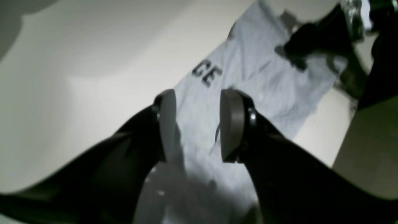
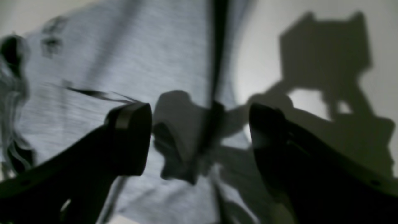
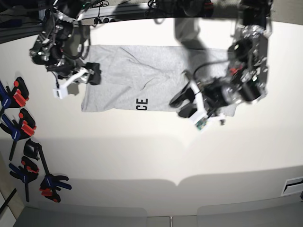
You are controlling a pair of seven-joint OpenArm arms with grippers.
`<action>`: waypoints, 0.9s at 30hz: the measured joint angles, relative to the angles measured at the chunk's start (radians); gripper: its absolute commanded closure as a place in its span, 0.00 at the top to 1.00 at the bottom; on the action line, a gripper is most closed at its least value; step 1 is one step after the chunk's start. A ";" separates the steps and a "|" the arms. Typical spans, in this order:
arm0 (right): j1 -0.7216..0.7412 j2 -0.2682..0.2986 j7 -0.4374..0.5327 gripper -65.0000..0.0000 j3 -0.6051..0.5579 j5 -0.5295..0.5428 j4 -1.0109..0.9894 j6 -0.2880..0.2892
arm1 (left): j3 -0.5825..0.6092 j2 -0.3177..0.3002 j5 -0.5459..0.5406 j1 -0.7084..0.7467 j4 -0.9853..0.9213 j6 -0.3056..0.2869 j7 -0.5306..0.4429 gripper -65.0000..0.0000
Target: Fold the T-shirt properly
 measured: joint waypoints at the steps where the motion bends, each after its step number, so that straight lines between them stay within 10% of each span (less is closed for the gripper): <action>1: 0.000 -0.015 0.004 0.71 0.000 0.003 0.003 0.000 | 0.002 -0.027 0.005 0.021 0.027 0.007 -0.002 0.33; 8: -0.009 -0.067 0.014 0.67 0.003 0.025 0.005 0.008 | 0.003 -0.146 0.119 0.212 0.060 0.104 -0.076 0.33; 14: -0.011 -0.071 0.015 0.01 0.003 -0.011 -0.003 0.007 | 0.002 -0.172 0.159 0.335 0.060 0.116 -0.185 0.33; 22: 0.085 -0.072 0.020 0.00 0.003 -0.024 -0.003 0.007 | 0.003 -0.171 0.189 0.349 0.060 0.128 -0.193 0.33; 27: 0.159 -0.072 0.006 0.00 0.003 -0.024 -0.002 0.007 | 0.003 -0.172 0.347 0.349 0.051 0.313 -0.303 0.33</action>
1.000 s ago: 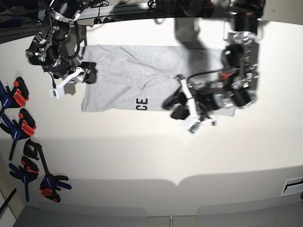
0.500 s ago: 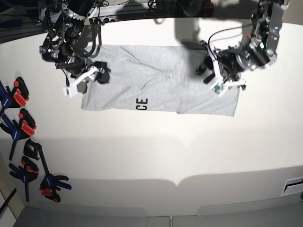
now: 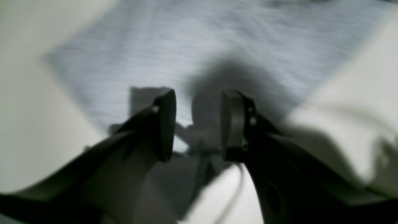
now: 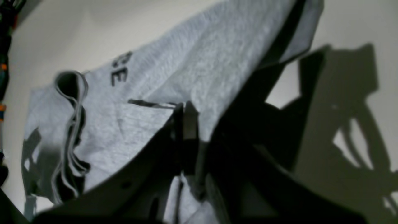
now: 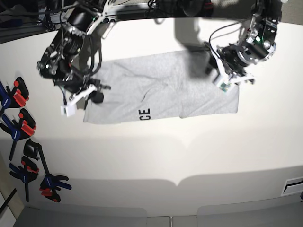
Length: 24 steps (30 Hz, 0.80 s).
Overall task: Fold the T-shirt properly
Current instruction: 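Lift the strip end with the right gripper and fold it over toward the left gripper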
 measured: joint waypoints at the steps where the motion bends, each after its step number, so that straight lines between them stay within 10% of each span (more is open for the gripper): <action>1: 0.014 0.000 -0.013 0.00 0.000 0.004 0.003 0.000 | 0.000 0.002 0.014 -0.003 -0.008 0.026 -0.048 0.33; 11: 0.093 -0.008 -0.122 0.00 -0.084 0.209 0.114 0.000 | -0.003 0.129 0.088 -0.093 -0.369 0.101 -0.065 0.33; 24: 0.100 -0.039 -0.044 0.00 -0.570 0.219 0.125 -0.070 | -0.005 0.263 0.087 -0.209 -0.468 0.025 -0.063 0.33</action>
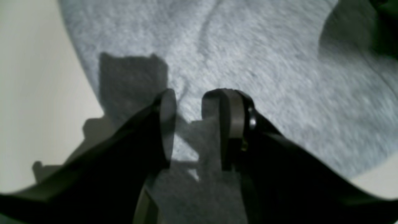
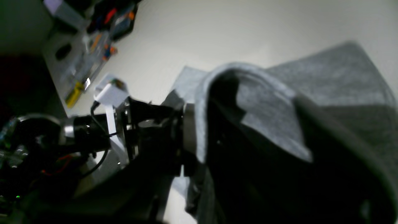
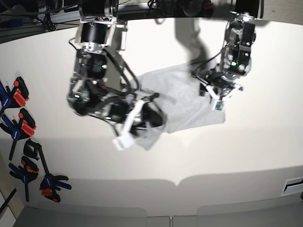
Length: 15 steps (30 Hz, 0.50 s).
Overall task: Fold the T-shirt properly
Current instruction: 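Lift the strip end with the right gripper and fold it over toward the left gripper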
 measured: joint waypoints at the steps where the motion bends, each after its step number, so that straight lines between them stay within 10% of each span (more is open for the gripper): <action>1: -0.001 -0.017 0.001 0.00 -0.024 -0.010 0.000 -0.001 | 0.000 0.000 -0.013 -0.002 0.000 0.000 0.000 0.33; 7: 0.010 -0.157 0.010 0.00 -0.105 -0.042 0.000 -0.002 | 0.000 -0.003 -0.023 -0.016 0.000 0.000 0.017 0.33; 15: 0.026 -0.150 -0.001 0.00 -0.129 -0.089 0.000 -0.006 | 0.000 -0.004 -0.023 -0.055 0.000 0.000 0.103 0.33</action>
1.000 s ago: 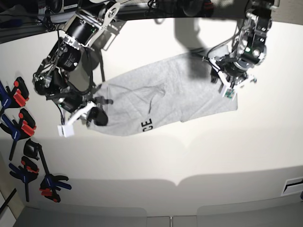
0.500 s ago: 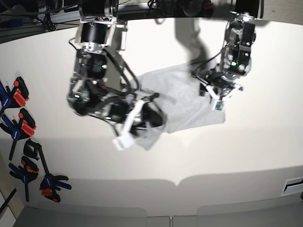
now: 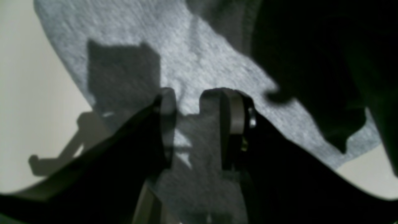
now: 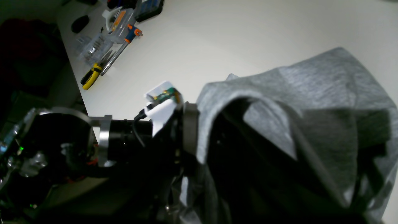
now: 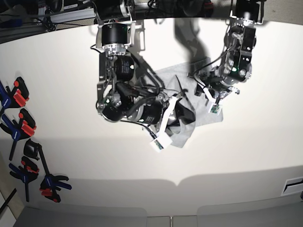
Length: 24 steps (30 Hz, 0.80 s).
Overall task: Fold the T-shirt properly
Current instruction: 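Lift the strip end with the right gripper and fold it over toward the left gripper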
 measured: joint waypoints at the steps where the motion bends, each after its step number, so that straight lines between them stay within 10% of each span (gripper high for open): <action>1: 0.001 -0.001 -0.006 0.00 0.000 -0.002 0.000 0.000 | 0.000 -0.001 0.000 -0.013 0.005 0.000 0.033 0.33; 10: 0.001 -0.002 -0.010 0.00 0.000 -0.002 0.000 0.000 | 0.006 -0.032 0.105 -0.129 0.175 0.002 0.218 0.33; 16: 0.001 -0.001 -0.010 0.00 -0.016 0.002 0.000 0.017 | -0.050 -0.153 0.464 -0.155 0.211 0.380 0.229 0.33; 24: 0.002 0.001 0.009 0.00 -0.175 0.004 0.000 0.018 | -0.055 -0.223 0.455 -0.133 0.211 0.394 0.235 0.33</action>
